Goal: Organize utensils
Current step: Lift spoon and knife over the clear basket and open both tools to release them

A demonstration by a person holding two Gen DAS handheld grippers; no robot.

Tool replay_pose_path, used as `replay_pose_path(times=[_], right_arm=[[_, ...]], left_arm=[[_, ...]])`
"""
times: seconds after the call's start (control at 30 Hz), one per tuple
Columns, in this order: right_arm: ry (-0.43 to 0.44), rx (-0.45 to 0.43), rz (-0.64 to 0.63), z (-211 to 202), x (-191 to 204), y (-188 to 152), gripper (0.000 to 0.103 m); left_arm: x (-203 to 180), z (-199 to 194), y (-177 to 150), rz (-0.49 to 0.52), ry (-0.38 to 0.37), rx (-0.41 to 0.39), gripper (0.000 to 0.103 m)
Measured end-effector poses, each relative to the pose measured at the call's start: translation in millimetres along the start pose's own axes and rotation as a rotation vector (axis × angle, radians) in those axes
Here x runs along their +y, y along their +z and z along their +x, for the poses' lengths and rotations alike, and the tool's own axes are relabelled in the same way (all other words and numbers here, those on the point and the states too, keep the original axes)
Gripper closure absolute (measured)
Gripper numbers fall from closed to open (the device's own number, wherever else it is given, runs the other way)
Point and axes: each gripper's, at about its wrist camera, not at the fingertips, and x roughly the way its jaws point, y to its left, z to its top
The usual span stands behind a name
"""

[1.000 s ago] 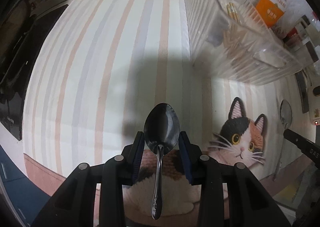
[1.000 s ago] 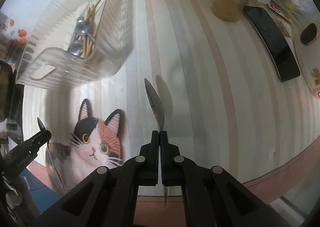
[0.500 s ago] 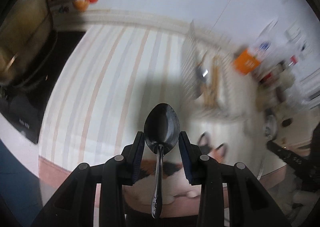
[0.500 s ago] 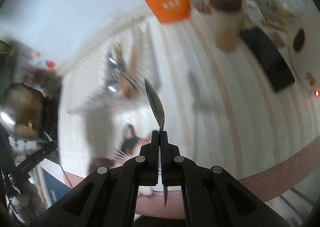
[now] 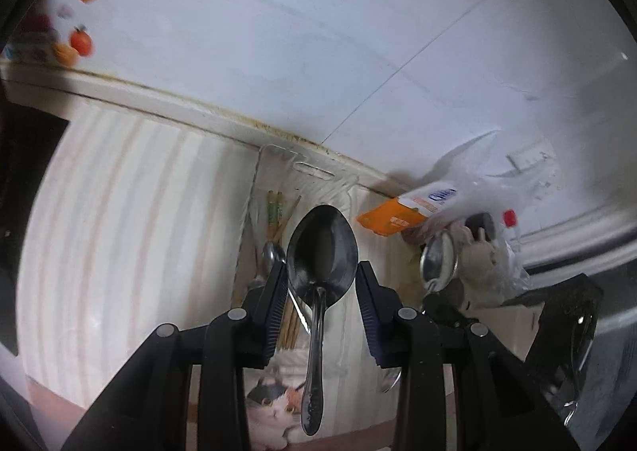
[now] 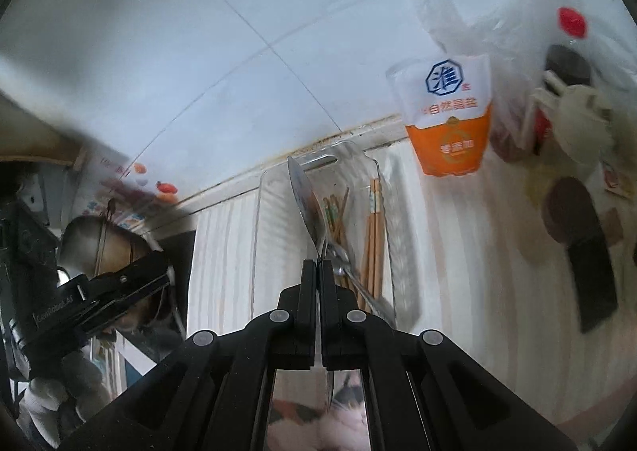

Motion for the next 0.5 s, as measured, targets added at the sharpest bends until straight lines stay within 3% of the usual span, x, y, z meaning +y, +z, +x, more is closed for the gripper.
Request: replay_pose_path(times=[0.2,0.5], right_arm=[[-0.038,0.089,0.061,58,-26,7,0.102],[-0.064,0.142,0.049,93,-33,8,0.102]], left_arm=[[16,75,16,-0.036,0.031,0.128,0.072],[26,111,14,-0.048,0.049,0.206,0.07]])
